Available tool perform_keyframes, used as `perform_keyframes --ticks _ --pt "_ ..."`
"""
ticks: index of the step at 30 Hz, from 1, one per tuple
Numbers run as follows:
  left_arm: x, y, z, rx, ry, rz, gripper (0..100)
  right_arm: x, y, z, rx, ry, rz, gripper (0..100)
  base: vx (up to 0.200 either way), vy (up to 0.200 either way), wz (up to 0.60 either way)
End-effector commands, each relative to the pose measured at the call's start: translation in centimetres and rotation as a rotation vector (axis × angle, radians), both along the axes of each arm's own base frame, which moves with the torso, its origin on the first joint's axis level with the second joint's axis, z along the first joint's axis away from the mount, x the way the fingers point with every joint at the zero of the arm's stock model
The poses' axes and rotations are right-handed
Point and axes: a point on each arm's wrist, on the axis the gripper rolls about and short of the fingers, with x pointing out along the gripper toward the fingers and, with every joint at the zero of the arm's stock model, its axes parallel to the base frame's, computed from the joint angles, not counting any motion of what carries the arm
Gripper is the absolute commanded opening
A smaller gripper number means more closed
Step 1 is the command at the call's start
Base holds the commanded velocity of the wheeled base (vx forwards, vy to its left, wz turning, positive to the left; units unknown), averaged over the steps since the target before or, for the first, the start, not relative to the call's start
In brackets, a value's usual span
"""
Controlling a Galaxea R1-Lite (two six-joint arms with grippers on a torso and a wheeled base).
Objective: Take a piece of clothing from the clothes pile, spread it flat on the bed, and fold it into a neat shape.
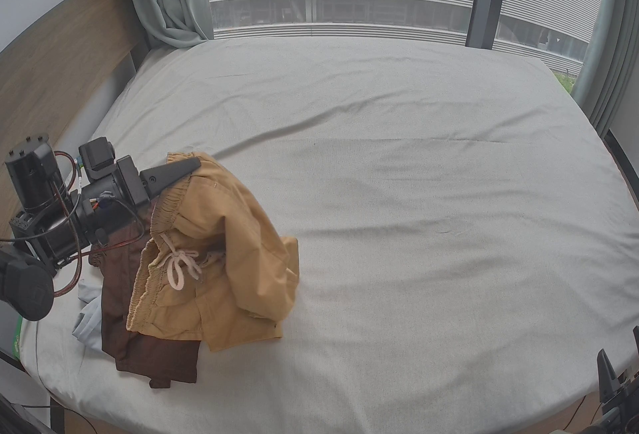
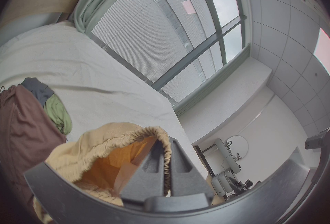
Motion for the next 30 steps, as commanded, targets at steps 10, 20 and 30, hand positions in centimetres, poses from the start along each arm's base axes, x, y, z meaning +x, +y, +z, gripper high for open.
perform_keyframes --ticks 10,20,30 --pt "-0.9 -5.3 3.5 -0.056 -0.080 0.068 0 0.0 0.0 -0.4 0.000 -0.001 0.000 100 0.000 0.000 0.00" --pt "-1.5 -7.7 6.8 -0.217 -0.005 0.129 0 0.0 0.0 -0.4 0.000 -0.001 0.000 100 0.000 0.000 0.00" --pt "-1.9 -9.5 8.3 -0.328 0.022 0.181 0 0.0 0.0 -0.4 0.000 -0.001 0.000 100 0.000 0.000 0.00"
